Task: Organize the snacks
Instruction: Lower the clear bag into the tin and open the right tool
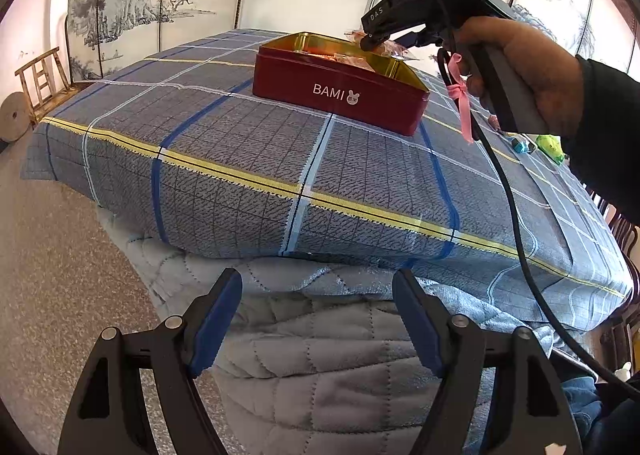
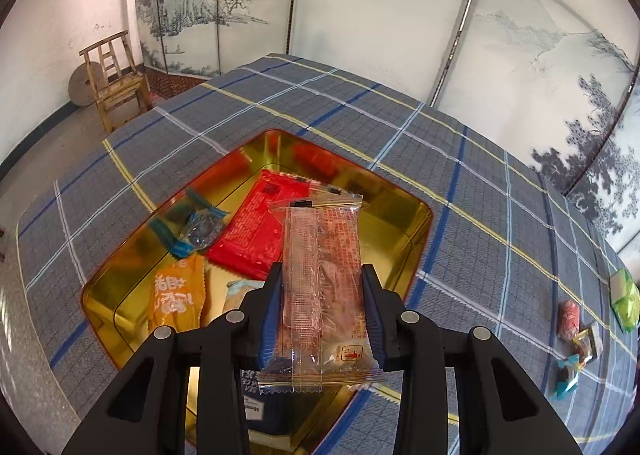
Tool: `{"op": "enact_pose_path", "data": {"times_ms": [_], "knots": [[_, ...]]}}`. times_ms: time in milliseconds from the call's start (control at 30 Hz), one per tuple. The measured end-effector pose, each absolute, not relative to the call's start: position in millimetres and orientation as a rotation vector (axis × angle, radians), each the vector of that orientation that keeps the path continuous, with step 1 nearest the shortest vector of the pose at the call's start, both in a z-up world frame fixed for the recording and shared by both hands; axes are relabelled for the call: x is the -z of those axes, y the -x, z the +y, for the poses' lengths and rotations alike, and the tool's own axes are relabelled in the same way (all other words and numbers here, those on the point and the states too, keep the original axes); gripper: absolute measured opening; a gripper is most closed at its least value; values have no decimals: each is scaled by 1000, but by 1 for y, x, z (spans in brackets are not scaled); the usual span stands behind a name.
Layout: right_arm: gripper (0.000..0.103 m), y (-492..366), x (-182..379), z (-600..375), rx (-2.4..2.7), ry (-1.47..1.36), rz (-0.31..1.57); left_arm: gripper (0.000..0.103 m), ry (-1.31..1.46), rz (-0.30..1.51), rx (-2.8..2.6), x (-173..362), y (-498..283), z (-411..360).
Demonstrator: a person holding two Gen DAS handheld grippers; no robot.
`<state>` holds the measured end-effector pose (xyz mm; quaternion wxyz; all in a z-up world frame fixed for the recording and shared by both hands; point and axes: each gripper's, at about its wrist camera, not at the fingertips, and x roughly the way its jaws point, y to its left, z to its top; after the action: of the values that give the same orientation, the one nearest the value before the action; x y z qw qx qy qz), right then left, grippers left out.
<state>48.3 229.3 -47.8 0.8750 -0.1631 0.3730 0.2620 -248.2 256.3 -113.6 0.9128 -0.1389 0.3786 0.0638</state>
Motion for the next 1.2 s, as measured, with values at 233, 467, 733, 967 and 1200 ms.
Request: {"op": "enact_pose_path", "data": {"times_ms": [233, 467, 733, 967, 1200], "knots": [[38, -38, 63, 242, -578, 351, 817, 73, 283, 785, -134, 114, 249, 256], [38, -40, 75, 246, -592, 348, 851, 73, 280, 800, -142, 116, 247, 256], [79, -38, 67, 225, -657, 243, 807, 73, 232, 817, -152, 111, 244, 247], [88, -41, 44, 138, -665, 163, 627, 73, 150, 792, -109, 87, 223, 226], [89, -106, 84, -65, -308, -61, 702, 75, 156, 751, 92, 40, 158, 179]]}}
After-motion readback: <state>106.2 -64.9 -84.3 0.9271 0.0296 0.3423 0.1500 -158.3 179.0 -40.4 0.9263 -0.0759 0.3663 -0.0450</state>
